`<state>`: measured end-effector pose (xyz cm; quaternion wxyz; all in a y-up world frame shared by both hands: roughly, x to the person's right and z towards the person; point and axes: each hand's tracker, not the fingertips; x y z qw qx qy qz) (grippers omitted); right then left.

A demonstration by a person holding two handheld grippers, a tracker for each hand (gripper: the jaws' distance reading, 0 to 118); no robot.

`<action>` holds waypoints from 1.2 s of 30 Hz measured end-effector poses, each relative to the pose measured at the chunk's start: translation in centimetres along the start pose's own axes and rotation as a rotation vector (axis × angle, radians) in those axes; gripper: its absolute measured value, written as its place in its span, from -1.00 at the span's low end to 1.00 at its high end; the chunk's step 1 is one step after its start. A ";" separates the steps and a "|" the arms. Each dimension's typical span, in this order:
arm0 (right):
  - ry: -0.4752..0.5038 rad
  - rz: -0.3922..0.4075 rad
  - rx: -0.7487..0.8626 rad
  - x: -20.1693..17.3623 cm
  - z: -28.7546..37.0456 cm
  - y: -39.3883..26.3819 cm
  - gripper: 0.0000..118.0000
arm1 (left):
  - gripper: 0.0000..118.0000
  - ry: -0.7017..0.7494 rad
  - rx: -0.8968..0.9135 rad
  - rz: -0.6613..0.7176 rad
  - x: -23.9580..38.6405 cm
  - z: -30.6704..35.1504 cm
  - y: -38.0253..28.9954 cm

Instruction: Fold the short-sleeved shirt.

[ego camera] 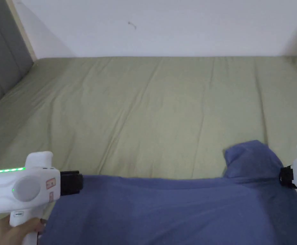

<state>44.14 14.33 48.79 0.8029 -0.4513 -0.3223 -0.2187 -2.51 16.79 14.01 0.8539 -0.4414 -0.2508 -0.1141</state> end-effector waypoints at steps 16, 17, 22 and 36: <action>0.040 -0.018 0.008 -0.1 1.8 -0.3 -0.98 | -0.98 -0.050 -0.116 -0.001 0.0 -3.8 2.0; 0.038 -0.013 0.014 -0.1 2.5 -0.6 -0.98 | -0.98 -0.073 -0.098 0.029 -0.3 -2.9 1.9; 0.067 -0.021 0.057 0.5 7.2 -2.1 -0.98 | -0.98 -0.069 -0.038 -0.063 -0.6 2.4 0.9; 0.093 -0.045 -0.013 3.7 18.0 -19.9 -0.98 | -0.98 -0.052 -0.039 -0.118 -3.4 15.2 -13.3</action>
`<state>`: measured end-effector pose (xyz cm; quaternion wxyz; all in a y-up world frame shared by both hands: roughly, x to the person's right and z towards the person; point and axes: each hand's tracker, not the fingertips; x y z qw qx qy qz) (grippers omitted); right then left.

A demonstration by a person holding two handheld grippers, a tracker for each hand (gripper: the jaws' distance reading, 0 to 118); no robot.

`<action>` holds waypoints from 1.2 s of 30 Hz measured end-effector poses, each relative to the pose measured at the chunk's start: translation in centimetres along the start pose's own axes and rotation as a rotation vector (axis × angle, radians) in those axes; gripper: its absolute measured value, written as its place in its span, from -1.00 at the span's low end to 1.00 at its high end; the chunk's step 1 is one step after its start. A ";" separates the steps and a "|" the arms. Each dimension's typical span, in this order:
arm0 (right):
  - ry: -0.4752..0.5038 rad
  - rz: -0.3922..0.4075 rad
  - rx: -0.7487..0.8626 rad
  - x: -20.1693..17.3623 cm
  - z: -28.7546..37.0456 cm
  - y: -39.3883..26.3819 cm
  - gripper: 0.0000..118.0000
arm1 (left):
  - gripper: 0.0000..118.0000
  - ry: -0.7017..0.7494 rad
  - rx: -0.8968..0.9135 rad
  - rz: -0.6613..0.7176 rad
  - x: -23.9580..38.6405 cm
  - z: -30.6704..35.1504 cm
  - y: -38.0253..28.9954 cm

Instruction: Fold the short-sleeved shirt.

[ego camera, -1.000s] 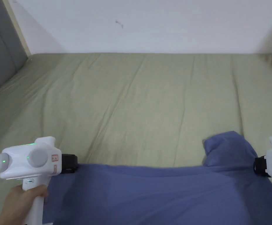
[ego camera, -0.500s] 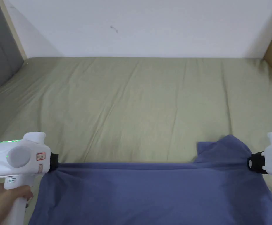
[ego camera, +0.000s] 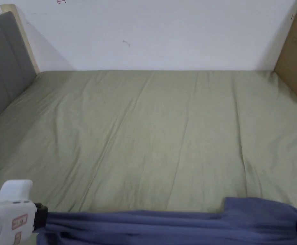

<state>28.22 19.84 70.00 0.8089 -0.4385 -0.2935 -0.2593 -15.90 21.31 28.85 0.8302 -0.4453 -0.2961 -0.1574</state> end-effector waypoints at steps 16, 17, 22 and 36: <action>-0.064 0.017 0.054 -1.6 0.5 -3.4 0.56 | 0.69 0.030 0.028 0.175 -2.9 2.0 -4.8; -0.050 0.029 0.093 -2.7 1.1 -3.1 0.55 | 0.62 0.003 0.043 0.196 -3.0 2.4 -4.6; 0.009 0.047 0.212 -7.9 1.3 -2.3 -0.94 | -1.00 -0.045 0.060 0.225 -2.8 2.3 -5.0; 0.208 0.168 0.091 -18.9 -3.3 -3.1 -0.94 | 0.93 -0.252 -0.021 0.601 -8.0 -2.6 -8.6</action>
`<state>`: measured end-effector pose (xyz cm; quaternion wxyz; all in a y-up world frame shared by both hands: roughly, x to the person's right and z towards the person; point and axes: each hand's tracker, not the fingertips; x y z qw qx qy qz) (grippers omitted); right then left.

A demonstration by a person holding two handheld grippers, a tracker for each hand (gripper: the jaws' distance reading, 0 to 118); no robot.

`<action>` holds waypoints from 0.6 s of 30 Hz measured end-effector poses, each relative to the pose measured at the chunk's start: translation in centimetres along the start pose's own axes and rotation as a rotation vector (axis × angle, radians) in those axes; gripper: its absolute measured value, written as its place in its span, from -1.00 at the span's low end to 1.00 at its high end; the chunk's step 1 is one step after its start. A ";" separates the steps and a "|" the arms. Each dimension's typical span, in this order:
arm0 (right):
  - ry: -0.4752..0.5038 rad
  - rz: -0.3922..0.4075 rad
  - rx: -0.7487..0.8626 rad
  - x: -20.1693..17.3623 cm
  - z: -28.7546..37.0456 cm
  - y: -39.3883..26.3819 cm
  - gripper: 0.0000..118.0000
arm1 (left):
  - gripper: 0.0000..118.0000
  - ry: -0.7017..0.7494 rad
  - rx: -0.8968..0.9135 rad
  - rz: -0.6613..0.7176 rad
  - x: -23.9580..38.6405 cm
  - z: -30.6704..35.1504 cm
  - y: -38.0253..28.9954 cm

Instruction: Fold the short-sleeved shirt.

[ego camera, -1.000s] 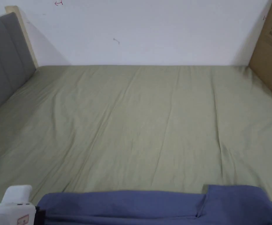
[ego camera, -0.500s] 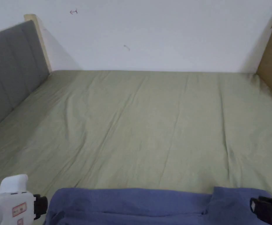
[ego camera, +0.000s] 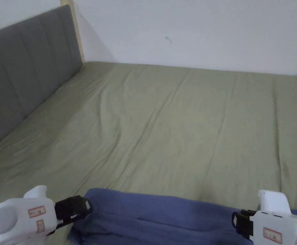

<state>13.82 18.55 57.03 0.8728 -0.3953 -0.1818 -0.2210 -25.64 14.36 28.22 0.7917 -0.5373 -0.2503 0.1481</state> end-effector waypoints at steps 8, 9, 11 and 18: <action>0.004 0.029 -0.059 -1.5 -1.6 -0.4 -0.94 | -0.75 -0.101 -0.086 0.182 -0.7 -4.6 -1.8; 0.003 0.026 -0.062 -1.3 -1.7 -0.5 -0.94 | -0.76 -0.127 -0.098 0.177 -1.1 -5.1 -2.1; 0.000 0.028 -0.070 -1.2 -1.7 -0.6 -0.94 | -0.76 -0.167 -0.107 0.264 -1.4 -5.1 -2.3; -0.029 0.007 -0.056 1.0 -0.5 -0.5 -0.94 | -0.76 0.027 -0.002 -0.106 6.3 -1.6 -0.5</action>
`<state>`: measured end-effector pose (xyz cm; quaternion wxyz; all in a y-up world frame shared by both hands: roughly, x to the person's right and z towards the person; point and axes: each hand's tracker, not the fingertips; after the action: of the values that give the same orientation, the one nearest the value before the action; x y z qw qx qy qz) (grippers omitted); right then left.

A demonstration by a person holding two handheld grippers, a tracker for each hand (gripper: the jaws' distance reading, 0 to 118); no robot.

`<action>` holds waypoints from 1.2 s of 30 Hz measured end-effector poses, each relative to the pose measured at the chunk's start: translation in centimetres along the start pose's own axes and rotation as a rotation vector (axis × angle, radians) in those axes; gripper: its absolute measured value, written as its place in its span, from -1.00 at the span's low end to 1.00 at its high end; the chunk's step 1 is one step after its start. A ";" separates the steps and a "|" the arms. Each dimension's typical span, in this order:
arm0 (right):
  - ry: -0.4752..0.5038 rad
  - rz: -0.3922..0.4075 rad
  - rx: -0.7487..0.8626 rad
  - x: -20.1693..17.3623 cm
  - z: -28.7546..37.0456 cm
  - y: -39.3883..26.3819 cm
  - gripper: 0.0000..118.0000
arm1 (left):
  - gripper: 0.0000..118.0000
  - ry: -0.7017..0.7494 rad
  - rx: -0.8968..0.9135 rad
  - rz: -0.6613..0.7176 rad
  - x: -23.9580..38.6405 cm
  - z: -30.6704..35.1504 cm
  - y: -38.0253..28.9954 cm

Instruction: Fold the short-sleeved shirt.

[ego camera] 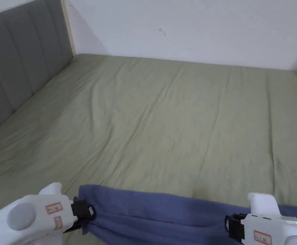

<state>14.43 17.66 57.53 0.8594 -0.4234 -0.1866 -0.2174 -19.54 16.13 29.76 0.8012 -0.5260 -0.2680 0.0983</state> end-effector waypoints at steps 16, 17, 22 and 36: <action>-0.109 -0.265 0.112 10.4 5.5 -4.2 -0.94 | 0.46 -0.191 -0.057 -0.896 26.6 -3.3 -13.1; -0.124 -0.270 0.110 10.9 6.0 -4.7 -0.94 | 0.87 -0.146 -0.096 -0.896 27.1 -4.4 -13.9; -0.167 -0.318 0.110 13.1 8.0 -6.3 -0.94 | 0.74 -0.244 -0.172 -0.784 26.7 -5.2 -13.7; -0.179 -0.263 0.144 11.6 8.2 -6.4 -0.94 | -1.00 -0.289 -0.200 -0.359 19.4 -6.5 -7.3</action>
<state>19.65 18.30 72.21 0.8317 -0.3505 -0.3310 -0.2755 -0.76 16.33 40.67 0.7032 -0.5269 -0.4774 0.0016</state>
